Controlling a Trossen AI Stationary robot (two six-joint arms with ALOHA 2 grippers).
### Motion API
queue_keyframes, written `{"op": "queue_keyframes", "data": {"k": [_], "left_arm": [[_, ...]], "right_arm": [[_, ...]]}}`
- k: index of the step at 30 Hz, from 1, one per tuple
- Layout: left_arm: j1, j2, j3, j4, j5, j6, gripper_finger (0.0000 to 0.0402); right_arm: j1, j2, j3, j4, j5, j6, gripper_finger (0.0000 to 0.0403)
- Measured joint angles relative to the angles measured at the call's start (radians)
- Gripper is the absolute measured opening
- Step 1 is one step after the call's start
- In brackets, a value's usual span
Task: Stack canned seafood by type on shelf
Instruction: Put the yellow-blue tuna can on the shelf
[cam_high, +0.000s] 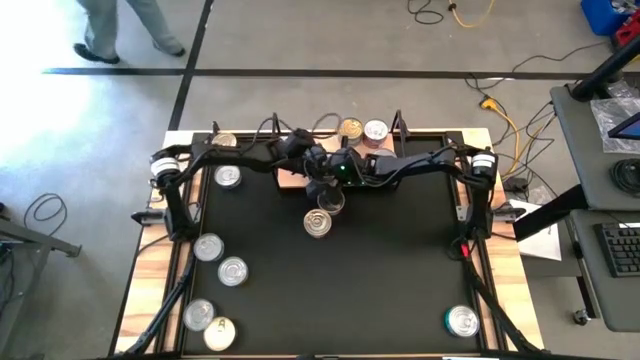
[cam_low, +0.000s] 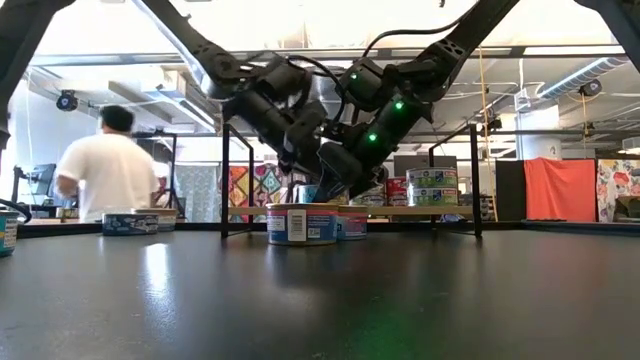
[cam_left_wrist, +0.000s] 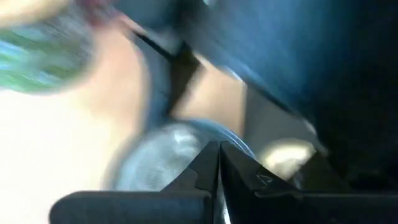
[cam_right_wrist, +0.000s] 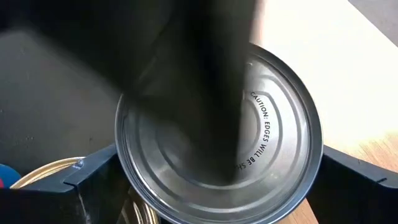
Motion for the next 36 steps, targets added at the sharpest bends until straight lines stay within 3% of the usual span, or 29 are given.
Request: {"op": "queue_keyframes", "data": {"k": [3,6,10,17,24,29,36], "left_arm": [[0.018,-0.043,-0.101,0.169,-0.001,-0.064,0.0],[0.019,-0.052,-0.145,0.228,0.005,-0.07,0.0],[0.018,-0.041,-0.079,0.06,0.004,-0.064,0.0],[0.029,-0.044,0.082,-0.151,-0.001,0.092,0.0],[0.073,-0.002,0.089,-0.158,0.013,0.13,0.0],[0.075,0.06,0.089,-0.153,0.15,0.129,0.0],[0.072,0.075,0.093,-0.147,0.158,0.116,0.0]], "right_arm": [[-0.002,0.0,0.0,0.0,-0.001,0.01,0.0384],[-0.002,0.001,0.0,0.004,-0.001,0.032,0.0384],[-0.002,0.002,0.007,-0.006,-0.016,0.057,0.0384],[-0.006,0.003,0.026,-0.03,-0.022,0.043,0.0384],[-0.008,0.005,0.035,-0.018,-0.027,0.032,0.0384],[-0.008,0.005,0.035,-0.014,-0.017,0.003,0.0384],[-0.01,0.005,0.027,-0.02,-0.002,0.023,0.0384]]}}
